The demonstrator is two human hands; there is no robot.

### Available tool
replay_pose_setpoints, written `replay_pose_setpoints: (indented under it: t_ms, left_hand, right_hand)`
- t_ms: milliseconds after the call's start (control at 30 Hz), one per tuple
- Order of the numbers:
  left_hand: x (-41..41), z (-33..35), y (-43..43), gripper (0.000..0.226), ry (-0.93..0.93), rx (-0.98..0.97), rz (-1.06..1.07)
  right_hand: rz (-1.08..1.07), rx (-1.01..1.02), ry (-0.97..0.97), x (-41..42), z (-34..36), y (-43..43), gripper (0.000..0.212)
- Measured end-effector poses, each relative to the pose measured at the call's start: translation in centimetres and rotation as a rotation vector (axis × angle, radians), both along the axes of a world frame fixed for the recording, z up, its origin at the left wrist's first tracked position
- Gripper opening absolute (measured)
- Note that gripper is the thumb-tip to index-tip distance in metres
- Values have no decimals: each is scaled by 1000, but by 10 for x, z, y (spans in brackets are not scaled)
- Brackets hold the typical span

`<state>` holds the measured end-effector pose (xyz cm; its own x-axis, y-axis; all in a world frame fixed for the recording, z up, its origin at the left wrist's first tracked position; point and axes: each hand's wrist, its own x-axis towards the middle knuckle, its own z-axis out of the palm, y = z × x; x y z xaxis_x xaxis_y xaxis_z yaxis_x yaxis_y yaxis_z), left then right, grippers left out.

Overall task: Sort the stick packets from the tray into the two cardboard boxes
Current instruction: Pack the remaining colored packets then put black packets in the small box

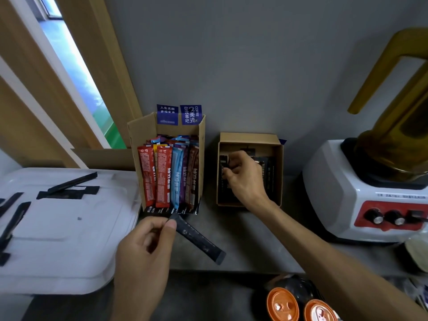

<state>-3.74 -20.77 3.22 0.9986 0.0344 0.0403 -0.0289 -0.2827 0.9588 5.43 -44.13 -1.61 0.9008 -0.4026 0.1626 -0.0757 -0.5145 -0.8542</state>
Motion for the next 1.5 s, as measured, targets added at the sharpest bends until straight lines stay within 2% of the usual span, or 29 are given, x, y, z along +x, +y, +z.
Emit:
replay_pose_setpoints:
  t_ms: [67, 200, 267, 400, 533, 833, 967, 1033, 1100, 1133, 1233, 1367, 1433, 1500]
  left_hand:
    - [-2, 0, -1, 16, -8, -18, -8]
    - [-2, 0, -4, 16, -8, -32, -37]
    - [-2, -1, -4, 16, -4, -35, -52]
    - [-3, -2, -6, 21, -5, -33, -73]
    - [-4, -3, -7, 21, -10, -42, -86]
    - [-2, -6, -10, 20, -12, -33, -100]
    - [1, -5, -11, 18, -16, 4, -141]
    - [6, -4, -14, 13, -1, 30, -182]
    - [14, -1, -18, 7, -1, 62, -233]
    - [18, 1, -21, 7, -19, 83, -260]
    - [22, 5, -36, 7, -90, 123, -317]
    - [21, 2, -47, 12, -40, 17, -253]
    - [18, -2, -44, 14, 5, 3, -216]
    - [16, -8, -36, 6, 23, 33, -184]
  right_hand:
    - [25, -158, -17, -5, -3, -3, 30]
    - [117, -587, 37, -11, -12, -10, 51]
    - [130, -697, 41, -12, -14, -10, 53]
    - [111, -745, 27, -13, -14, -9, 55]
    - [54, -680, -12, -19, -17, -14, 57]
    - [163, -768, -1, -21, -18, -21, 44]
    - [138, -661, 5, -30, -5, -16, 39]
    - [127, -417, 34, -50, 13, -8, 34]
    - [286, -140, 117, -81, 31, 5, 23]
    - [381, -69, 160, -96, 37, 11, 19]
    - [485, -29, 222, -121, 34, 19, 6]
    - [258, 42, 149, -102, 23, 7, 12]
    - [149, 71, 177, -78, 25, -4, 18]
    - [127, 73, 225, -52, 27, -11, 14]
